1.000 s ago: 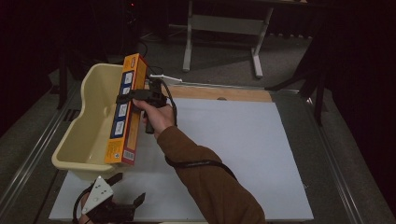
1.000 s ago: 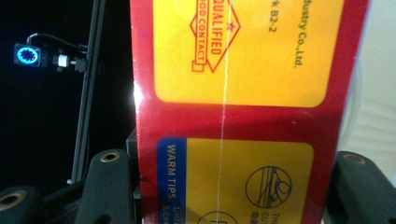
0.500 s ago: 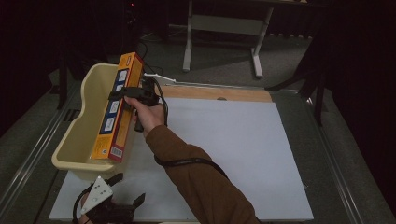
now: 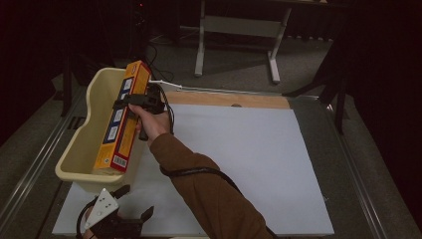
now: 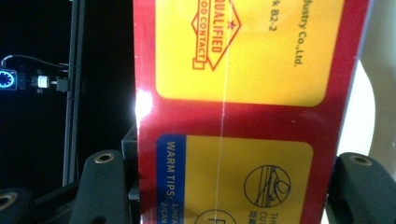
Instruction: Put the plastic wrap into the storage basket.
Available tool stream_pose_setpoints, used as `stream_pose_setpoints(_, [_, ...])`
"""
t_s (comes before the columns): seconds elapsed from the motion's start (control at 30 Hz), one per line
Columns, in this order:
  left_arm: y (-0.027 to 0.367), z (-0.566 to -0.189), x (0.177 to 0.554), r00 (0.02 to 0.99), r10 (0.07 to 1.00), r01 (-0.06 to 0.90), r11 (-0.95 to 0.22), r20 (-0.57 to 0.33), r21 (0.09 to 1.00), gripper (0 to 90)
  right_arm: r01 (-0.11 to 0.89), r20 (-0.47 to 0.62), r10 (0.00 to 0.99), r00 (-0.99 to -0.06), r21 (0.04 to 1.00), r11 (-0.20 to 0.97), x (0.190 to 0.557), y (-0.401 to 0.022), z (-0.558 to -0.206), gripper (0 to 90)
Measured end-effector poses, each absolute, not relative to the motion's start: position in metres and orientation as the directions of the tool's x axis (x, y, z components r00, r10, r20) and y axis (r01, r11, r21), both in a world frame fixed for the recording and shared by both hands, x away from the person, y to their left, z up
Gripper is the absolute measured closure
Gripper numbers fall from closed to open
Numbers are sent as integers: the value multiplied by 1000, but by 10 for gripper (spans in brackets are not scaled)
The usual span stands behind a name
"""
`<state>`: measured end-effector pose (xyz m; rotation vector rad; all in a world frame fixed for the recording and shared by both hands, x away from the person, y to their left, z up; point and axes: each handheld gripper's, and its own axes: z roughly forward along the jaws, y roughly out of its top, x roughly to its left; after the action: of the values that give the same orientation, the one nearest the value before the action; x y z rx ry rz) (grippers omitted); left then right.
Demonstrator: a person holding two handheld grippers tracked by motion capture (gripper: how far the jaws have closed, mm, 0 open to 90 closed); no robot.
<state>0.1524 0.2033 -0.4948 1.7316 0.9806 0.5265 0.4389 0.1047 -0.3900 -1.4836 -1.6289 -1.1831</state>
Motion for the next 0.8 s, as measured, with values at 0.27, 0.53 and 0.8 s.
stream_pose_setpoints(0.27, [203, -495, 153, 571, 814, 362, -135, -105, 922, 8, 973, 873, 449, -190, 228, -32, 438, 106, -385, 322])
stream_pose_setpoints(0.53, [203, -494, 152, 569, 816, 361, -136, -102, 923, 8, 965, 845, 484, -228, 264, -5, 438, 107, -384, 299])
stream_pose_setpoints(0.8, [203, -495, 152, 568, 817, 362, -136, -103, 922, 8, 949, 839, 468, -276, 314, -3, 435, 100, -366, 345])
